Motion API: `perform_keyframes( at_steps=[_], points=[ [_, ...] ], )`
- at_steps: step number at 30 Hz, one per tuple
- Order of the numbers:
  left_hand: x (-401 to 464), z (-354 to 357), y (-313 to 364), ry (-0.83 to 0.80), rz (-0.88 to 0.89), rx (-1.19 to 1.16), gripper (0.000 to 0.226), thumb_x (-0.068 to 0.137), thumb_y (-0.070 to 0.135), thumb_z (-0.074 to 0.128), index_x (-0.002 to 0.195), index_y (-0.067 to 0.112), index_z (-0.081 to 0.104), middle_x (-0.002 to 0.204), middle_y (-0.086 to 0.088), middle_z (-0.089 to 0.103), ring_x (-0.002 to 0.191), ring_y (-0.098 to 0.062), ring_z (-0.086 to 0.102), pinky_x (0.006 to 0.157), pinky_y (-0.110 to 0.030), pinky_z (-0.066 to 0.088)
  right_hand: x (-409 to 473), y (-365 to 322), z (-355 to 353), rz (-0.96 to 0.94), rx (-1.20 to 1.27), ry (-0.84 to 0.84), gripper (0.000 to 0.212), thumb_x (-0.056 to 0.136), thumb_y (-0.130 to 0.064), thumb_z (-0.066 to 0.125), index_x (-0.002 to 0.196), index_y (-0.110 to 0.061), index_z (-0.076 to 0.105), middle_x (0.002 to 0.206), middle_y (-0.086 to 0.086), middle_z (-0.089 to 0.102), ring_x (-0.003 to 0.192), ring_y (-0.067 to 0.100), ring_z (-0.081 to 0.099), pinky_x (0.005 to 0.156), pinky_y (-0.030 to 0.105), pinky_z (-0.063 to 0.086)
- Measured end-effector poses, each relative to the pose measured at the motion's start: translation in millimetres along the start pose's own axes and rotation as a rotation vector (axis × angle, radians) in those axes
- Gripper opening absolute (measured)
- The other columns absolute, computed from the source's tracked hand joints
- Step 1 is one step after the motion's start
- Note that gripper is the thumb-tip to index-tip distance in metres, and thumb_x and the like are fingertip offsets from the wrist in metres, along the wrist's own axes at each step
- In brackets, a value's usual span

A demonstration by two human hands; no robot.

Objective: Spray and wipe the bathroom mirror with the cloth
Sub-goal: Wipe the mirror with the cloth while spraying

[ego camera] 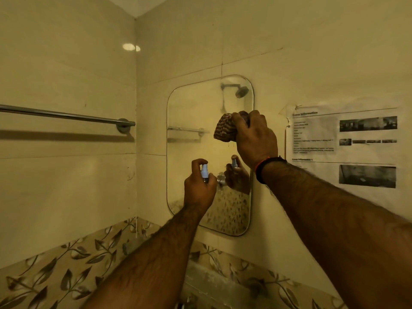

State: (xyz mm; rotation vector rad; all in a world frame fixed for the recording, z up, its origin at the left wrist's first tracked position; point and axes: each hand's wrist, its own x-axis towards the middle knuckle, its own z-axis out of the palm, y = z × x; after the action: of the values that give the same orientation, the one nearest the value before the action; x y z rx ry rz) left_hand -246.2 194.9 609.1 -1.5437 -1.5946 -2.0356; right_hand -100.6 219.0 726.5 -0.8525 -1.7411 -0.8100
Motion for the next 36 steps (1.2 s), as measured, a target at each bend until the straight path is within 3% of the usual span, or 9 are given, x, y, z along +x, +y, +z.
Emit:
perform_keyframes(
  at_steps=[4,8,11,16,22,27,31,36],
  points=[
    [22.2,-6.1,4.3,0.001,0.019,-0.017,0.037,0.092,0.018,0.059,0.123,0.028,0.042,0.08,-0.003,0.059,0.058,-0.011,0.057,0.046,-0.009,0.038,30.6,-2.2,1.5,-0.009,-0.044,0.033,0.055,0.086,-0.015,0.064,0.137,-0.014,0.044,0.12,0.02,0.05,0.105,0.033,0.05,0.07,0.04,0.052],
    [39.4,-10.2,4.0,0.007,0.024,-0.064,0.038,0.091,0.017,0.06,0.122,0.03,0.041,0.083,-0.007,0.061,0.06,-0.013,0.059,0.052,-0.021,0.046,62.5,0.1,1.7,-0.026,-0.08,0.064,0.059,0.086,-0.021,0.066,0.139,-0.014,0.042,0.126,0.021,0.048,0.111,0.035,0.049,0.076,0.043,0.052],
    [47.3,-10.6,1.8,0.006,0.032,-0.067,0.04,0.091,0.019,0.061,0.122,0.03,0.04,0.085,-0.006,0.061,0.061,-0.013,0.059,0.053,-0.022,0.046,82.8,3.3,0.4,-0.028,-0.11,0.09,0.064,0.082,-0.026,0.072,0.137,-0.013,0.042,0.126,0.021,0.048,0.111,0.035,0.048,0.079,0.045,0.051],
    [54.3,-10.2,-7.4,-0.007,0.027,-0.087,0.04,0.091,0.02,0.062,0.122,0.034,0.04,0.086,-0.007,0.062,0.061,-0.015,0.059,0.054,-0.024,0.049,105.4,10.2,-4.6,-0.005,-0.184,0.101,0.064,0.081,-0.029,0.074,0.135,-0.009,0.044,0.127,0.022,0.046,0.116,0.038,0.044,0.088,0.048,0.042],
    [58.0,-7.9,-19.9,0.003,0.026,-0.077,0.043,0.091,0.022,0.063,0.126,0.031,0.039,0.09,-0.006,0.061,0.062,-0.014,0.06,0.053,-0.017,0.045,114.3,12.3,-4.7,-0.067,-0.311,0.072,0.063,0.08,-0.029,0.073,0.131,-0.004,0.046,0.139,0.021,0.04,0.131,0.04,0.033,0.106,0.056,0.026],
    [60.1,-6.5,-24.0,0.019,0.03,-0.077,0.044,0.091,0.02,0.064,0.127,0.03,0.04,0.089,-0.003,0.06,0.061,-0.012,0.059,0.052,-0.015,0.044,115.3,12.4,-3.4,-0.163,-0.33,0.058,0.072,0.082,-0.03,0.073,0.143,-0.024,0.036,0.133,0.021,0.044,0.13,0.041,0.034,0.106,0.057,0.022],
    [60.1,-5.9,-28.0,0.018,0.014,-0.083,0.044,0.091,0.021,0.064,0.126,0.03,0.04,0.089,-0.005,0.061,0.061,-0.014,0.059,0.052,-0.016,0.044,120.4,11.4,-3.2,-0.193,-0.382,0.05,0.061,0.078,-0.042,0.076,0.127,-0.014,0.051,0.13,0.019,0.045,0.127,0.04,0.037,0.102,0.052,0.029],
    [56.5,-4.5,-34.1,0.02,0.006,-0.071,0.044,0.09,0.021,0.064,0.124,0.032,0.039,0.083,0.002,0.058,0.06,-0.013,0.059,0.051,-0.013,0.042,119.9,8.4,4.8,-0.192,-0.377,0.009,0.064,0.079,-0.044,0.073,0.125,-0.005,0.052,0.134,0.018,0.042,0.127,0.039,0.037,0.103,0.05,0.032]
  ],
)
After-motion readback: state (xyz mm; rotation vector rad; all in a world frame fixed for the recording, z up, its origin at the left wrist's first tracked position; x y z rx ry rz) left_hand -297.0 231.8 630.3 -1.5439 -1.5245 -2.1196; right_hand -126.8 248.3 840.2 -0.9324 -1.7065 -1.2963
